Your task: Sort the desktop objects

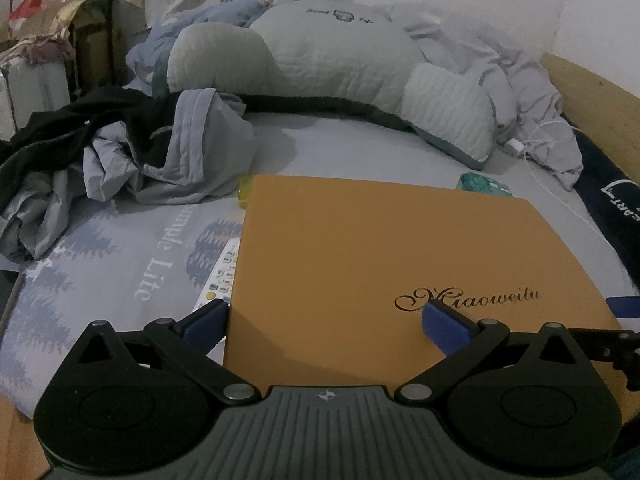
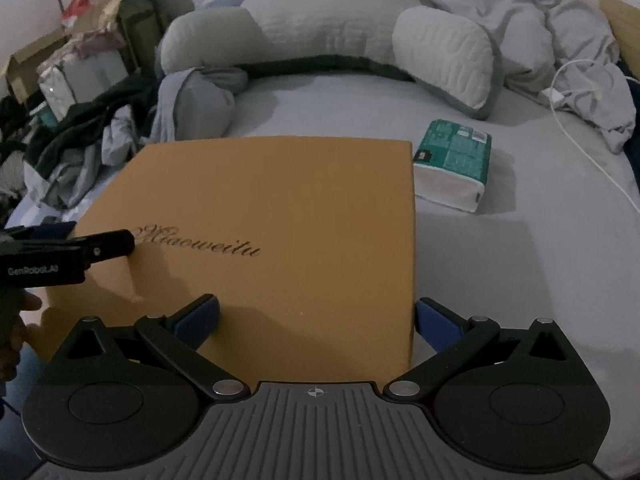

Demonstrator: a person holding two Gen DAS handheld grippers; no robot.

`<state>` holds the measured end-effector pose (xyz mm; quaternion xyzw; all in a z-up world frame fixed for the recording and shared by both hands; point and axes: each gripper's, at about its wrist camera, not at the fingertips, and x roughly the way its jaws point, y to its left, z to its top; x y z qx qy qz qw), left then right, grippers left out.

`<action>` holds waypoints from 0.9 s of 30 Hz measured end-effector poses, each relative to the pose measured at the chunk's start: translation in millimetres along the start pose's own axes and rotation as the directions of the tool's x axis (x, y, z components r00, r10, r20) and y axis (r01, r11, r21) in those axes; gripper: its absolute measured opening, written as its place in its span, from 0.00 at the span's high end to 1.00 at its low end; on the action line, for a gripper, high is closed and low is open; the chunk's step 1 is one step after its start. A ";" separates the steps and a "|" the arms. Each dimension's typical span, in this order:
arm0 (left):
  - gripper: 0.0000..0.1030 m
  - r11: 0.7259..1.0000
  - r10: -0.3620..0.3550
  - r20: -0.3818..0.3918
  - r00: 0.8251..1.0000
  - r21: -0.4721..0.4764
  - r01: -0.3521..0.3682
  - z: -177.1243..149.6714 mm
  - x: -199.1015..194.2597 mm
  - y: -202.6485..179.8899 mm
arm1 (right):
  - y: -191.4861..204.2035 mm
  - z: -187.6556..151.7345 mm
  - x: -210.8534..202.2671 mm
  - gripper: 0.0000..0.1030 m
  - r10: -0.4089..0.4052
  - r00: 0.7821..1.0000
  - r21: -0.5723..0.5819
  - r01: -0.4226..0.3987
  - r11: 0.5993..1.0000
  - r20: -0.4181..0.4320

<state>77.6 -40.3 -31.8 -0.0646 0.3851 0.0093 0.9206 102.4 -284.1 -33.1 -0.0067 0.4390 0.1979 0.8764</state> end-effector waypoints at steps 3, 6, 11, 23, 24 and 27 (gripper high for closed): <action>0.00 1.000 -0.012 -0.007 1.000 -0.010 0.012 -1.3 1.2 2.5 | -0.6 -2.1 1.4 0.00 0.003 1.000 -0.001 -0.003 1.000 -0.012; 0.00 1.000 -0.022 -0.016 1.000 -0.021 0.022 -2.5 3.5 5.2 | 0.9 -4.0 2.8 0.00 -0.001 1.000 -0.005 0.001 1.000 -0.017; 0.00 0.999 -0.025 -0.040 0.999 -0.038 0.024 -5.5 11.1 8.6 | 6.4 -7.8 7.6 0.00 -0.023 0.999 -0.027 0.022 0.999 -0.023; 0.00 0.999 -0.029 -0.062 0.998 -0.040 0.027 -11.1 21.7 12.3 | 10.9 -14.4 22.3 0.00 -0.050 0.997 -0.051 0.047 0.998 -0.061; 0.00 0.999 -0.030 -0.060 0.998 -0.039 0.028 -11.4 22.8 12.6 | 10.1 -14.6 23.5 0.00 -0.048 0.997 -0.047 0.045 0.998 -0.064; 0.00 0.998 -0.038 -0.055 0.998 -0.043 0.036 -12.2 26.0 15.1 | 7.5 -15.2 26.3 0.00 -0.041 0.997 -0.040 0.038 0.998 -0.070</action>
